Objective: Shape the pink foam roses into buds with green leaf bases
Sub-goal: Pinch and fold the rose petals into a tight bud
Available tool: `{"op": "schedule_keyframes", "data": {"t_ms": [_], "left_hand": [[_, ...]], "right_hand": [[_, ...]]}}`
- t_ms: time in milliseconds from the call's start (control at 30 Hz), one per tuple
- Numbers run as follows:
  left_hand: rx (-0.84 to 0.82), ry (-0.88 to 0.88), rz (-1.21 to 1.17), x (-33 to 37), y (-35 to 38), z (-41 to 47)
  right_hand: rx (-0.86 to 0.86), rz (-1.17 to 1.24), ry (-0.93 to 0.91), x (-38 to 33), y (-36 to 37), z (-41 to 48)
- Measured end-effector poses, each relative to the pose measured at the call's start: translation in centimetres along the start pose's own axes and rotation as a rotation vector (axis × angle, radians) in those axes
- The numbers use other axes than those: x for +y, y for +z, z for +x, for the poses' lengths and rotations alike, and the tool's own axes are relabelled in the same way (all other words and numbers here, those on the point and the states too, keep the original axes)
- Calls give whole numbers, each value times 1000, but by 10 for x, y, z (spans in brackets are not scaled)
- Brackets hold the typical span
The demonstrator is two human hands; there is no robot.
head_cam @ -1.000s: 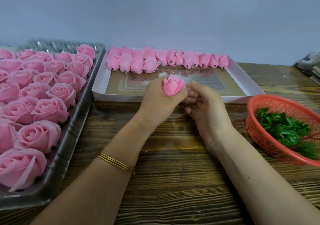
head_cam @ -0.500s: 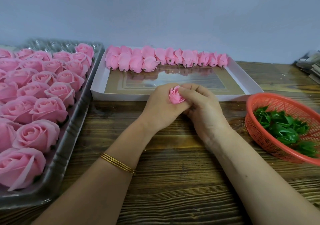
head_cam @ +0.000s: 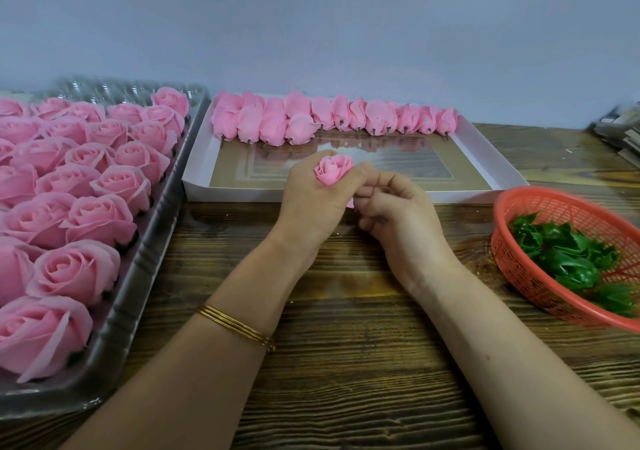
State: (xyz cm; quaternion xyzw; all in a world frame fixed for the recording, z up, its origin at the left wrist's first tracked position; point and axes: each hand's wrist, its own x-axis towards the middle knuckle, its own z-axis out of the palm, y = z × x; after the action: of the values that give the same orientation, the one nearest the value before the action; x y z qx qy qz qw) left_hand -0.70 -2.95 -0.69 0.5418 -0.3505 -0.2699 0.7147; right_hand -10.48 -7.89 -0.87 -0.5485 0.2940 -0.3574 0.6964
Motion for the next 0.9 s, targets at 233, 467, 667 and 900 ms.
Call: {"op": "schedule_keyframes", "data": {"t_ms": [233,467,667,900], "left_hand": [[14,-77,-81,-4,2,2],[3,-45,-68,-8,3,2],[-132,-73,-75,-6,-6,4],[-262,-98,-97,0,-12,3]], "right_hand": [[3,-190,-122,3,5,-5],[-25,-320,-201,6,10,-7],[-72,-235,-100,4,6,-6],[-179,-66,19,3,0,-2]]}}
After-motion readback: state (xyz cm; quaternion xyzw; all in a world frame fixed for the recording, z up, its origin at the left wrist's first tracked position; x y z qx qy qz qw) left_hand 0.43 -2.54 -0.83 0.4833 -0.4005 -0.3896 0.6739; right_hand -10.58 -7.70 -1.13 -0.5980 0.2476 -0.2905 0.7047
